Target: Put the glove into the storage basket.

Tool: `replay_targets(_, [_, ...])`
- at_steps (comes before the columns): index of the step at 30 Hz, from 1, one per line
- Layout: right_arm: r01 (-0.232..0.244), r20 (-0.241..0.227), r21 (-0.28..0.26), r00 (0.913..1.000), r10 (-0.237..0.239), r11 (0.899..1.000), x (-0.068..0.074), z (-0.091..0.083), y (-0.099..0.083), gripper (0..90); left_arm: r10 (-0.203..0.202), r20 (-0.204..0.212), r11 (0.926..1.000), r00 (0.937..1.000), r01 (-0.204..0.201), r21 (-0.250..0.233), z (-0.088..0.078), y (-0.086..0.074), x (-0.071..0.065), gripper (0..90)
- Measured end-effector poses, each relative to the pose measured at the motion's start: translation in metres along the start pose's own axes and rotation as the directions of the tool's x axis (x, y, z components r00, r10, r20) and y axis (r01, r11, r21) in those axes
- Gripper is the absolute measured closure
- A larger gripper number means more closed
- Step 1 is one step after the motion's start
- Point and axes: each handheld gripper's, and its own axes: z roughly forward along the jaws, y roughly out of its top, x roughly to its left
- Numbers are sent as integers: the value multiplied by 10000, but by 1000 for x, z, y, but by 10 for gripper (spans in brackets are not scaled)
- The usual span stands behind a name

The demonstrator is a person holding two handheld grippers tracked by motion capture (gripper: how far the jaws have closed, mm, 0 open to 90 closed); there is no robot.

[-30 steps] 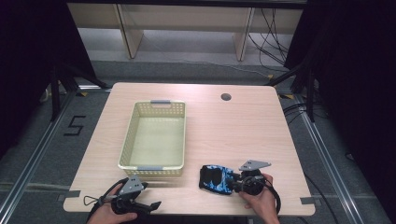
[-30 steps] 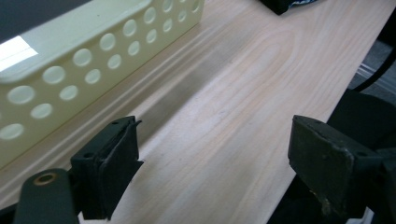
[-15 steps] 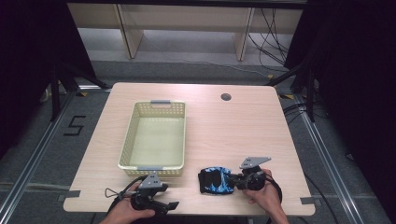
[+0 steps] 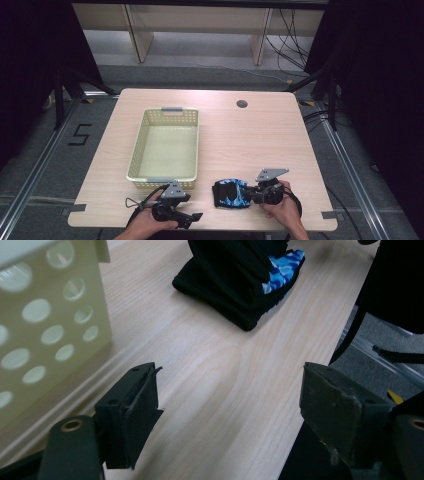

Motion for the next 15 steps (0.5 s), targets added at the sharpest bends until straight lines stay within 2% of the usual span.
replay_targets(3, [163, -133, 46, 9998, -162, 9999, -1, 0, 1, 799, -70, 88, 10000, 9999, 71, -62, 4, 4, 1, 274])
replay_targets(4, [306, -100, 19, 9995, -306, 9995, -1, 0, 1, 799, -194, 64, 9998, 9998, 195, -41, 5, 6, 1, 332])
replay_targets(5, [341, -118, -15, 9993, -341, 9994, 0, 1, 0, 799, -383, 85, 9992, 9992, 383, -57, 8, 7, 0, 349])
replay_targets(7, [426, -156, 55, 9990, -425, 9991, 0, 0, 1, 799, -179, 91, 9998, 9998, 179, -10, 14, 11, -2, 359])
replay_targets(8, [459, -156, 73, 9988, -458, 9989, 0, 0, 1, 799, -401, 60, 9992, 9992, 401, 34, 16, 12, -3, 364])
replay_targets(12, [602, -148, 62, 9981, -601, 9982, -1, 0, 1, 799, -275, 76, 9996, 9996, 275, 25, 23, 16, -3, 408])
replay_targets(15, [587, -132, 63, 9982, -586, 9983, -1, 0, 1, 797, -361, 27, 9992, 9993, 360, 142, 30, 16, -1, 433])
